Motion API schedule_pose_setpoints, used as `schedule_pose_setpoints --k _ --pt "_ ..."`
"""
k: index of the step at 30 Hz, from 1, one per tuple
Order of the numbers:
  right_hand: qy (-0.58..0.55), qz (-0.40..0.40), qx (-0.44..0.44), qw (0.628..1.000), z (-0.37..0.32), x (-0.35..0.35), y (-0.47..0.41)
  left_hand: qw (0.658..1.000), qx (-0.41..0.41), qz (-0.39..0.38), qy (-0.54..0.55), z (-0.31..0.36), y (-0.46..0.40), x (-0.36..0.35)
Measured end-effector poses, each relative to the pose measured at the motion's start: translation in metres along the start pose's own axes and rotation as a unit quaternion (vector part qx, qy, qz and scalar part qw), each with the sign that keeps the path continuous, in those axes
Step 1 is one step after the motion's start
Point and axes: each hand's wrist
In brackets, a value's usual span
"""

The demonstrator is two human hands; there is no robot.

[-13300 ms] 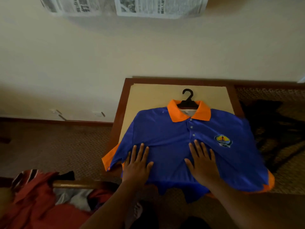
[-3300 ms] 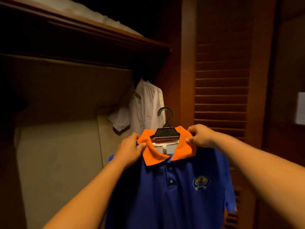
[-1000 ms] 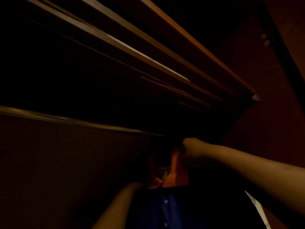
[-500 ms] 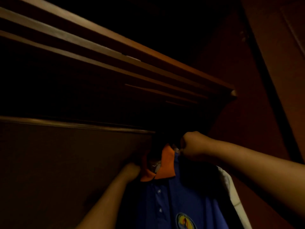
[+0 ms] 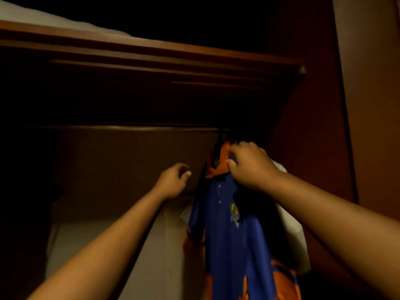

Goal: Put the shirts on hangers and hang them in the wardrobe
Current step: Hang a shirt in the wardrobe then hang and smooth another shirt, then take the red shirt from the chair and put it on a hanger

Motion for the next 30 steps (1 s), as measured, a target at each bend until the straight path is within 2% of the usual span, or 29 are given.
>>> schedule_pose_setpoints --k 3,8,14,21,25,30 --pt "-0.072 0.011 0.012 0.997 -0.015 -0.001 0.02 1.0 0.01 0.016 -0.018 0.006 0.039 0.019" --pt "-0.154 -0.038 0.008 0.987 -0.047 -0.016 0.08 0.998 0.058 0.018 -0.027 0.007 0.142 0.027" --pt "-0.238 -0.197 0.003 0.951 -0.115 -0.069 0.224 0.978 0.206 -0.033 -0.01 -0.013 0.326 -0.014" --pt "-0.267 -0.468 -0.002 0.842 -0.199 -0.128 0.445 0.911 0.393 -0.124 -0.018 -0.033 0.579 -0.078" --pt "-0.245 -0.57 0.034 0.783 -0.23 -0.139 0.547 0.862 0.486 -0.142 0.006 -0.021 0.696 -0.102" --pt "-0.232 -0.651 0.1 0.716 -0.256 -0.133 0.623 0.801 0.588 -0.112 0.032 0.011 0.791 -0.105"
Point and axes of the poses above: each hand's wrist, its own y-axis away from the middle knuckle, its own x-axis out of the back of the hand, z = x × y, and after that the axes turned 7 degrees about -z, right-handed
